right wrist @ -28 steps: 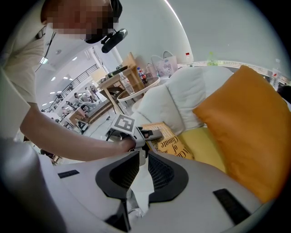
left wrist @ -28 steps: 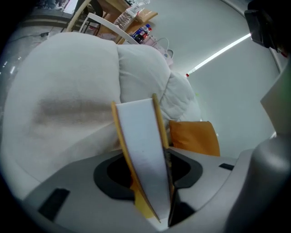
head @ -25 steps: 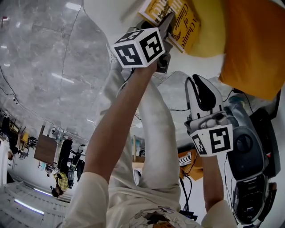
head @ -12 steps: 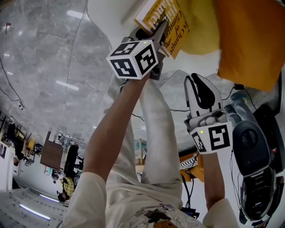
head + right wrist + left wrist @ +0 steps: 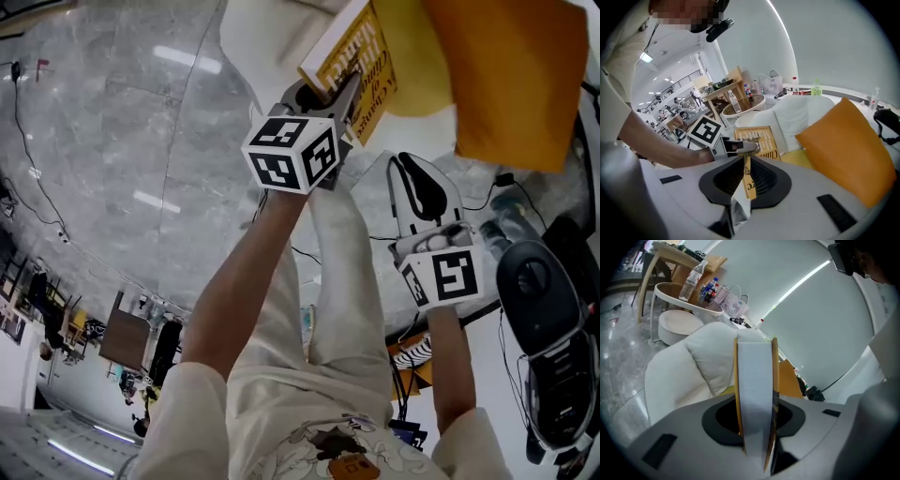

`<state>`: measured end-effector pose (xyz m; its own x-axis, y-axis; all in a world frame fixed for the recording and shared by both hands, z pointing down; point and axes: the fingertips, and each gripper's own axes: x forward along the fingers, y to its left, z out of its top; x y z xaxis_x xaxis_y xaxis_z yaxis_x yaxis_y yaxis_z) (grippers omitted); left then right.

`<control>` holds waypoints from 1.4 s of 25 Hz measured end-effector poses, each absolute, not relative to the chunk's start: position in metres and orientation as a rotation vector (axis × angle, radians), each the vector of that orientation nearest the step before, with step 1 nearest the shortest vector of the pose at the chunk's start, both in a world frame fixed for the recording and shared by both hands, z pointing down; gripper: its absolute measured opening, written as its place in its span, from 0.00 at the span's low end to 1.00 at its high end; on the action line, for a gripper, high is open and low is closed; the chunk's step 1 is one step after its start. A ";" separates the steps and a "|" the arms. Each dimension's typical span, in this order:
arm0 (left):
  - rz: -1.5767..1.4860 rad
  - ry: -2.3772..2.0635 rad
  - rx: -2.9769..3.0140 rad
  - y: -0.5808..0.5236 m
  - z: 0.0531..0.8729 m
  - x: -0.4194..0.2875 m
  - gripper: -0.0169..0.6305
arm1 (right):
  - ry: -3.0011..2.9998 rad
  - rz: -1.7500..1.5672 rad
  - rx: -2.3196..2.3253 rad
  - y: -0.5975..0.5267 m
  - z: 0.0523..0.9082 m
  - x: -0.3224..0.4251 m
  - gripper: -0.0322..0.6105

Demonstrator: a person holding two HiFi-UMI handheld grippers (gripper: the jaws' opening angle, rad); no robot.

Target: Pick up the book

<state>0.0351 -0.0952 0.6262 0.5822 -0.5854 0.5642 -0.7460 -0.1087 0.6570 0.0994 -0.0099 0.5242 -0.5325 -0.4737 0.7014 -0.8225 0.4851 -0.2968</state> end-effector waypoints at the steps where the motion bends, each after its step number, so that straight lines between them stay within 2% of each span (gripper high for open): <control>1: 0.201 -1.084 1.806 -0.091 0.617 0.035 0.23 | -2.193 0.841 1.076 -0.009 0.517 0.099 0.14; 15: 0.243 -1.018 1.898 -0.036 0.510 0.026 0.24 | -2.203 0.795 1.204 0.009 0.425 0.100 0.14; 35: 0.228 -1.027 1.986 -0.026 0.383 0.016 0.24 | -2.249 0.721 1.279 0.004 0.304 0.102 0.14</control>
